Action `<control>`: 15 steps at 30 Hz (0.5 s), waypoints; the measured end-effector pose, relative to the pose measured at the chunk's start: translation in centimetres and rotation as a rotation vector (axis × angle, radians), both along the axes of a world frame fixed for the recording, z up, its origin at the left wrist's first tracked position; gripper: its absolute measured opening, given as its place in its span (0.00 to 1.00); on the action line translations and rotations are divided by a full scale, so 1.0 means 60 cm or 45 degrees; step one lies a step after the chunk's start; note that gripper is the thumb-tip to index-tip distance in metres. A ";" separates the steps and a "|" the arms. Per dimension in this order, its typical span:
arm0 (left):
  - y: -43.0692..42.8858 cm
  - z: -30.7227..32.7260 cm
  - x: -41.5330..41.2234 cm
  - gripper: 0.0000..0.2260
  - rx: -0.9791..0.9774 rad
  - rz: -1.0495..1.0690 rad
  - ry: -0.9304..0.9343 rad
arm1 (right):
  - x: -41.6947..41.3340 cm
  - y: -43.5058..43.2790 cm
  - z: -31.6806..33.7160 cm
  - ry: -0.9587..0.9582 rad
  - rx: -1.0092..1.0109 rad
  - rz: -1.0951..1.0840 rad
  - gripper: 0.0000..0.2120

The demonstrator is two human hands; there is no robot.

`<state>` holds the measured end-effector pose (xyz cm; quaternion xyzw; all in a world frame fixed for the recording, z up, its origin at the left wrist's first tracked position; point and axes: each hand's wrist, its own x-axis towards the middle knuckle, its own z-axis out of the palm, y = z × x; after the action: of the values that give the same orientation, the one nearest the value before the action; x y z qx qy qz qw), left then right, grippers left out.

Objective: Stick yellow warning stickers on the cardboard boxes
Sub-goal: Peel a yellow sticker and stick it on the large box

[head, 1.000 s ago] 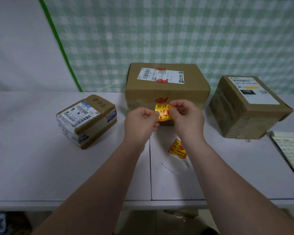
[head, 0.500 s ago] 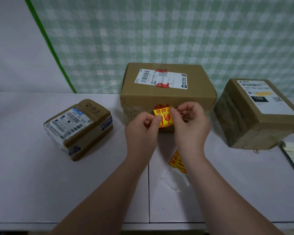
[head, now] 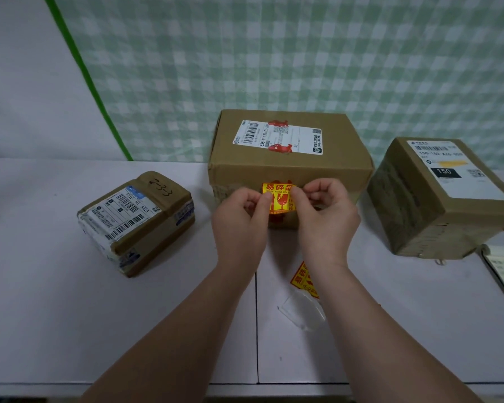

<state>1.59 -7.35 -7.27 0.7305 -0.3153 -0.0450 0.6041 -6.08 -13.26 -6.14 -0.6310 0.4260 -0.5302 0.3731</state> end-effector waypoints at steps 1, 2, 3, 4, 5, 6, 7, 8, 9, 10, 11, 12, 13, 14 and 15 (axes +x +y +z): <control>-0.002 -0.001 0.001 0.11 0.004 0.011 0.000 | 0.001 -0.001 0.000 0.016 -0.003 -0.010 0.09; -0.003 0.000 0.002 0.10 0.012 0.020 -0.003 | 0.002 -0.002 -0.001 0.029 -0.006 -0.021 0.09; -0.005 0.000 0.003 0.09 0.024 0.030 -0.010 | 0.003 -0.002 -0.001 0.040 -0.012 -0.031 0.09; -0.006 0.001 0.003 0.09 0.038 0.039 -0.017 | 0.004 -0.004 -0.001 0.054 -0.022 -0.045 0.09; -0.007 0.002 0.004 0.08 0.053 0.051 -0.026 | 0.005 -0.005 -0.001 0.072 -0.029 -0.058 0.09; -0.008 0.003 0.005 0.08 0.065 0.061 -0.036 | 0.006 -0.006 -0.001 0.090 -0.034 -0.068 0.08; -0.010 0.003 0.006 0.08 0.076 0.070 -0.046 | 0.007 -0.007 0.000 0.110 -0.039 -0.076 0.08; -0.011 0.003 0.008 0.08 0.085 0.076 -0.052 | 0.008 -0.009 0.001 0.132 -0.052 -0.087 0.08; -0.012 0.004 0.010 0.09 0.095 0.080 -0.057 | 0.009 -0.011 0.003 0.158 -0.068 -0.097 0.08; -0.013 0.004 0.012 0.09 0.107 0.083 -0.068 | 0.010 -0.013 0.004 0.188 -0.084 -0.105 0.09; -0.015 0.005 0.014 0.09 0.122 0.084 -0.091 | 0.010 -0.015 0.005 0.221 -0.099 -0.112 0.09; -0.016 0.007 0.015 0.09 0.139 0.086 -0.125 | 0.010 -0.017 0.006 0.257 -0.112 -0.119 0.09; -0.017 0.008 0.017 0.09 0.158 0.089 -0.162 | 0.009 -0.019 0.007 0.295 -0.121 -0.130 0.10; -0.018 0.010 0.020 0.10 0.181 0.090 -0.203 | 0.009 -0.021 0.008 0.336 -0.134 -0.145 0.12; -0.018 0.011 0.022 0.10 0.209 0.089 -0.246 | 0.007 -0.022 0.009 0.381 -0.158 -0.170 0.13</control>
<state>2.93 -8.42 -6.60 0.7889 -0.3417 0.0211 0.5103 -5.63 -14.60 -5.60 -0.6950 0.4843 -0.4792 0.2296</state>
